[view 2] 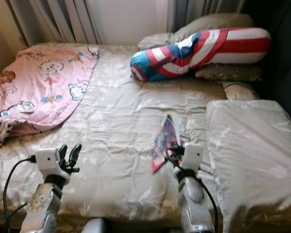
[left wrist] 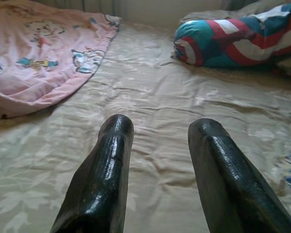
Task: Clean up the room
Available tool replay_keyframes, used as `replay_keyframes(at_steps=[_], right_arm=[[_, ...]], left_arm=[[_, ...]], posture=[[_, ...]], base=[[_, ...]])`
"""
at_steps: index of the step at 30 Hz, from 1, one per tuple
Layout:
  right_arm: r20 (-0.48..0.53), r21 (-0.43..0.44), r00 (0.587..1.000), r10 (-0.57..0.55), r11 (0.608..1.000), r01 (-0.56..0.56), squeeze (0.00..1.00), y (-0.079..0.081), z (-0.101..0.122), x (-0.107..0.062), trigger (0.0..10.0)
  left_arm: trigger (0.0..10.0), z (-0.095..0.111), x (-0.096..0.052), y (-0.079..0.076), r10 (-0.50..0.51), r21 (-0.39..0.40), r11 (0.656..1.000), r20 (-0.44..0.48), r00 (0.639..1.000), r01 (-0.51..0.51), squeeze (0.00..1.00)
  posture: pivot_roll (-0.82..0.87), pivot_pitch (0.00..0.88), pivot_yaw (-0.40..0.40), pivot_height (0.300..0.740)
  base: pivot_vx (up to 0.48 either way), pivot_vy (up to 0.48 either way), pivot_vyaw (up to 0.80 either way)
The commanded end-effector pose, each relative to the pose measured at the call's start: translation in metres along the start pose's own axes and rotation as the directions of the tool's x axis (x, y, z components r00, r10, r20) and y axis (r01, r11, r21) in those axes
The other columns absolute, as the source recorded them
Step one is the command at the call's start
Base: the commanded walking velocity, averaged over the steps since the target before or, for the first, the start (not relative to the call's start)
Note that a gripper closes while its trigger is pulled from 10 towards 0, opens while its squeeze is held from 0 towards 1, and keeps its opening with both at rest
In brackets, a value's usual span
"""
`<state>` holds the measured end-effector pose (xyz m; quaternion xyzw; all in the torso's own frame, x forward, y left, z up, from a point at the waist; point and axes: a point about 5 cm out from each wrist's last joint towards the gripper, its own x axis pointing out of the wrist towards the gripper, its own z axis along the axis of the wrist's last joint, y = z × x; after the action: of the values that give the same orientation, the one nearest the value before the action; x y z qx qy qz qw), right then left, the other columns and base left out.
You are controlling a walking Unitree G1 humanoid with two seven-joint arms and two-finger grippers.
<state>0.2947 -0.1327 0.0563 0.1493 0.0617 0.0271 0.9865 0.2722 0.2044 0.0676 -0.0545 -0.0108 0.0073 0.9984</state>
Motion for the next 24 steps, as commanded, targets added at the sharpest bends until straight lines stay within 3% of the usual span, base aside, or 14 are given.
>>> replay_keyframes(at_steps=[1,4,10,13,18,22,23,24], right_arm=[[0.007,0.056,1.000,-0.008,0.998,0.008,0.00,0.000,0.002,0.004,10.0],[-0.018,0.120,0.999,0.027,0.993,-0.024,0.00,0.002,0.002,0.013,10.0],[-0.052,0.246,0.999,-0.006,0.969,0.018,0.00,-0.006,-0.001,0.026,10.0],[-0.105,0.369,0.994,0.001,0.929,0.038,0.00,-0.012,-0.006,0.033,10.0],[-0.115,0.354,0.993,-0.010,0.934,0.050,0.00,-0.017,-0.004,0.037,10.0],[-0.136,0.396,0.986,-0.098,0.907,0.145,0.00,-0.034,-0.002,0.037,10.0],[-0.189,0.384,0.966,-0.174,0.893,0.236,0.00,-0.051,-0.009,0.029,10.0],[-0.209,0.375,0.958,-0.198,0.888,0.266,0.00,-0.057,-0.013,0.026,10.0]], left_arm=[[10.0,0.002,-0.001,0.001,0.003,-0.002,1.000,0.000,1.000,-0.003,0.00],[10.0,0.003,-0.003,0.001,0.002,0.003,1.000,0.004,1.000,-0.002,0.00],[10.0,0.005,-0.009,0.004,-0.003,0.018,1.000,0.000,1.000,0.003,0.00],[10.0,0.008,-0.015,0.010,-0.001,0.035,0.999,-0.008,1.000,0.001,0.00],[10.0,0.011,-0.020,0.017,0.003,0.053,0.999,-0.018,1.000,-0.002,0.00],[10.0,0.014,-0.023,0.020,0.004,0.066,0.998,-0.023,1.000,-0.002,0.00],[10.0,0.014,-0.026,0.020,-0.001,0.070,0.998,-0.034,0.999,0.003,0.00],[10.0,0.014,-0.028,0.019,-0.003,0.071,0.997,-0.038,0.999,0.005,0.00]], posture=[[0.06,0.051,-0.002,0.651],[0.07,0.057,0.002,0.651],[0.11,0.079,0.023,0.651],[0.14,0.097,0.044,0.651],[0.17,0.116,0.064,0.651],[0.18,0.128,0.075,0.651],[0.20,0.141,0.087,0.651],[0.20,0.144,0.088,0.651]], base=[[0.000,0.000,0.00],[0.000,0.000,0.00],[0.000,0.000,0.00],[0.000,0.000,0.00],[0.000,0.000,0.00],[0.000,0.000,0.00],[0.000,0.000,0.00],[0.000,0.000,0.00]])
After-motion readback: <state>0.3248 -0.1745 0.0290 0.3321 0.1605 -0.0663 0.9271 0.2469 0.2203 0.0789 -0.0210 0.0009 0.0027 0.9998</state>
